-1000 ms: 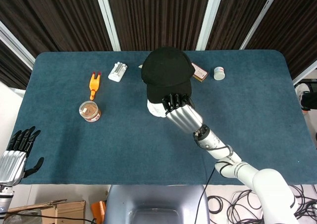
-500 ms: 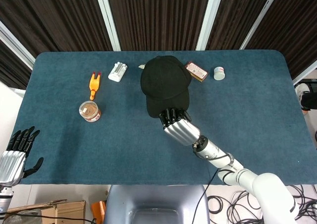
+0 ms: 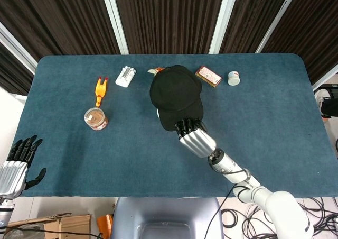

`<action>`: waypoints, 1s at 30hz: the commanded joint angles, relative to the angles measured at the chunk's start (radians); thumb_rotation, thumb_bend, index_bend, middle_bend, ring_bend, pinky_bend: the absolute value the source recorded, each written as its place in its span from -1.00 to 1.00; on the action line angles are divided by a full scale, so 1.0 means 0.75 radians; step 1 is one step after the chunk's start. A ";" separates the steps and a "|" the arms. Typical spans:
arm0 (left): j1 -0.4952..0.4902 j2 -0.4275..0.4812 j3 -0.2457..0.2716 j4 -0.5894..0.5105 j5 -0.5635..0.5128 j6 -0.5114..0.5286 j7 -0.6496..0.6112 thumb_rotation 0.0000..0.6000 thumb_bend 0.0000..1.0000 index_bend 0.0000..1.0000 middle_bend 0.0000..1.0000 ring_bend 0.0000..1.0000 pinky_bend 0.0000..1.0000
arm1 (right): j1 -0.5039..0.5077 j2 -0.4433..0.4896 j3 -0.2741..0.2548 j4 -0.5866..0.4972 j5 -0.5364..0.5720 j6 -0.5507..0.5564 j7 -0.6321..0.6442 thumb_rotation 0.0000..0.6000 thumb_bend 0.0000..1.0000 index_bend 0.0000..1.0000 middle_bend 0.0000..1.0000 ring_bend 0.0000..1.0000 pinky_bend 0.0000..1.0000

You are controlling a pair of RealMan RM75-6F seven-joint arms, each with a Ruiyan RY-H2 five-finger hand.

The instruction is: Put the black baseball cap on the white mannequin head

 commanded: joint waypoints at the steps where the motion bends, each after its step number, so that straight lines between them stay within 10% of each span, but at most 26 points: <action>1: -0.002 0.001 0.003 0.000 0.002 -0.005 -0.003 1.00 -0.26 -1.00 -1.00 -1.00 -1.00 | -0.025 -0.001 0.021 -0.036 0.043 -0.036 0.005 1.00 -0.68 -1.00 -0.40 -0.17 0.53; 9: -0.001 0.004 0.002 -0.001 0.003 0.000 -0.007 1.00 -0.26 -1.00 -1.00 -1.00 -1.00 | -0.135 0.106 0.005 -0.334 0.105 -0.106 -0.045 1.00 -1.00 -1.00 -1.00 -0.98 -0.14; 23: 0.016 0.007 -0.001 0.014 0.020 0.053 -0.031 1.00 -0.25 -1.00 -1.00 -1.00 -1.00 | -0.610 0.658 -0.175 -1.354 0.163 0.205 0.066 1.00 -1.00 -1.00 -1.00 -1.00 -0.59; 30: 0.030 0.002 -0.002 0.030 0.027 0.084 -0.023 1.00 -0.24 -1.00 -1.00 -1.00 -1.00 | -0.893 0.903 -0.207 -1.447 0.584 0.172 0.288 1.00 -1.00 -1.00 -1.00 -1.00 -0.81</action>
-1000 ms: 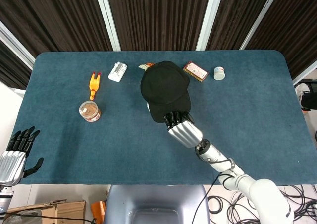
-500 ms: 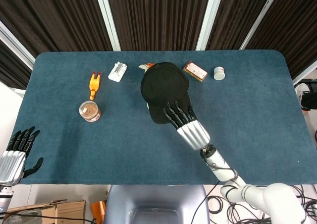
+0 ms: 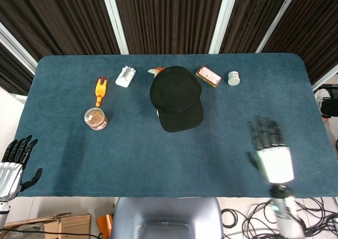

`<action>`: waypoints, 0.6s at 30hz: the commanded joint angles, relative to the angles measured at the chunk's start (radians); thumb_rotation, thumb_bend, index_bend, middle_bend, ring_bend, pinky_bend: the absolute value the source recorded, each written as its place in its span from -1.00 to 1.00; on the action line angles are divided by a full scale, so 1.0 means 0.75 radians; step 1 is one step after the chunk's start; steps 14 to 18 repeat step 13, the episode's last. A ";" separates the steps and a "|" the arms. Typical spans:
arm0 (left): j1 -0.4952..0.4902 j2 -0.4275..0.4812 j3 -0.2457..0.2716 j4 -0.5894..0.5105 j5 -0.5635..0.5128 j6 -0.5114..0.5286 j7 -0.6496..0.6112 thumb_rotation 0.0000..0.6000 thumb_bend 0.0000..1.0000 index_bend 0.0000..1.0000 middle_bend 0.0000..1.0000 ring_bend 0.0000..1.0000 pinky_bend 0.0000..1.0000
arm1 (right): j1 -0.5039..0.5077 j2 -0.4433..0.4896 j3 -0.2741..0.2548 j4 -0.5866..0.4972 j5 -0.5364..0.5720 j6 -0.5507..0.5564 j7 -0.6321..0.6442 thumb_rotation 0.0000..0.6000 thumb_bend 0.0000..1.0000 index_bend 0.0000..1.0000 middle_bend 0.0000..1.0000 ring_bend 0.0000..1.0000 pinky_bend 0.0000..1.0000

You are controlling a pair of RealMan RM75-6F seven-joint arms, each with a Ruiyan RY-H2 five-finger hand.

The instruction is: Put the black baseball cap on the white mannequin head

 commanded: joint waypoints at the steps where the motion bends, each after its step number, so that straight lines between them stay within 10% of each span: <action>1: 0.004 -0.004 -0.001 0.000 0.001 0.007 0.021 1.00 -0.24 -1.00 -1.00 -1.00 -1.00 | -0.215 0.158 -0.045 -0.047 0.288 -0.010 0.256 1.00 -1.00 -1.00 -1.00 -1.00 -0.81; 7: -0.021 -0.022 0.032 0.002 0.042 -0.044 0.046 1.00 -0.24 -1.00 -1.00 -1.00 -1.00 | -0.279 0.190 -0.036 0.103 0.304 -0.139 0.563 1.00 -1.00 -1.00 -1.00 -1.00 -0.82; 18: -0.024 -0.027 0.034 0.000 0.044 -0.048 0.063 1.00 -0.24 -1.00 -1.00 -1.00 -1.00 | -0.295 0.175 -0.005 0.121 0.249 -0.150 0.555 1.00 -1.00 -1.00 -1.00 -1.00 -0.82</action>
